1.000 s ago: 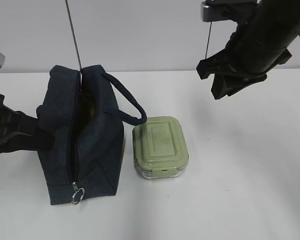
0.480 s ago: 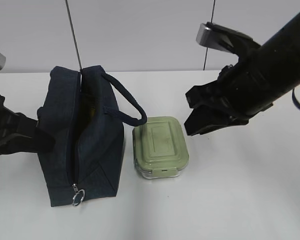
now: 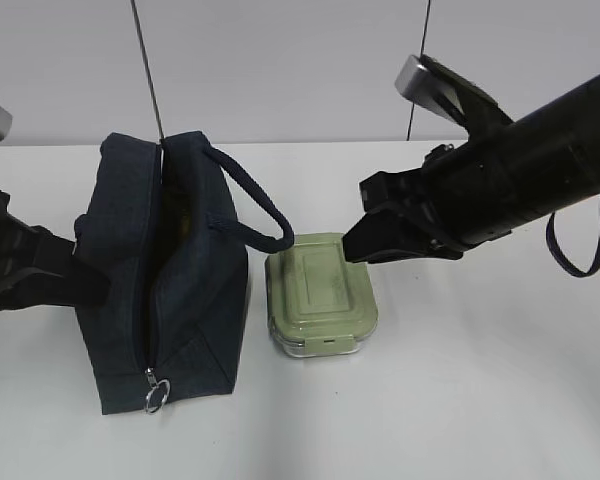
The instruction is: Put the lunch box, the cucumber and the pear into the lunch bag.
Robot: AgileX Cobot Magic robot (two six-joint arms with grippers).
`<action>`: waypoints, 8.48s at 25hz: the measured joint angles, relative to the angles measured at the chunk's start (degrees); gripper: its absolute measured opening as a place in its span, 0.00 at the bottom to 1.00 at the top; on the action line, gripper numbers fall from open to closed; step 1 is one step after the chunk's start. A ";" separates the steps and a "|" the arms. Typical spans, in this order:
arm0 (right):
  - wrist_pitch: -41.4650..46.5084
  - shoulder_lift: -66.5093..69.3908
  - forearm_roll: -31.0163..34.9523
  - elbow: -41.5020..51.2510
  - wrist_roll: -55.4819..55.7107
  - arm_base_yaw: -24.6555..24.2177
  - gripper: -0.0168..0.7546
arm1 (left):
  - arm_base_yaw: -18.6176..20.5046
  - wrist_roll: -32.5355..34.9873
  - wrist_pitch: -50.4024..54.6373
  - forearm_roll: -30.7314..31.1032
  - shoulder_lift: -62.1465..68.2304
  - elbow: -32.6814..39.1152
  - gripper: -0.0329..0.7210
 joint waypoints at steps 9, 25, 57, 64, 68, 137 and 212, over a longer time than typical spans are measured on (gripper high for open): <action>-1.13 4.76 2.48 0.00 -6.76 -12.93 0.27 | 0.00 0.00 0.29 0.00 0.00 0.00 0.05; 12.11 17.17 16.21 -3.88 -22.38 -14.51 0.27 | 0.00 0.00 0.66 0.00 0.00 0.00 0.05; 22.70 31.03 1.27 -21.89 -10.24 -14.51 0.75 | 0.00 0.00 1.48 0.07 0.00 0.00 0.05; 27.58 37.13 0.70 -30.85 -6.73 -14.51 0.76 | 0.00 0.00 1.54 0.07 0.00 0.00 0.05; 27.67 38.33 0.29 -31.60 -6.60 -14.51 0.76 | 0.00 0.00 1.37 0.07 0.00 0.00 0.05; 28.03 41.11 4.67 -30.36 -8.68 -9.32 0.50 | 0.00 0.00 1.94 0.07 0.00 0.00 0.05; 26.98 33.42 3.44 -30.05 -10.32 -17.30 0.50 | 0.00 0.00 1.57 0.07 0.00 0.00 0.05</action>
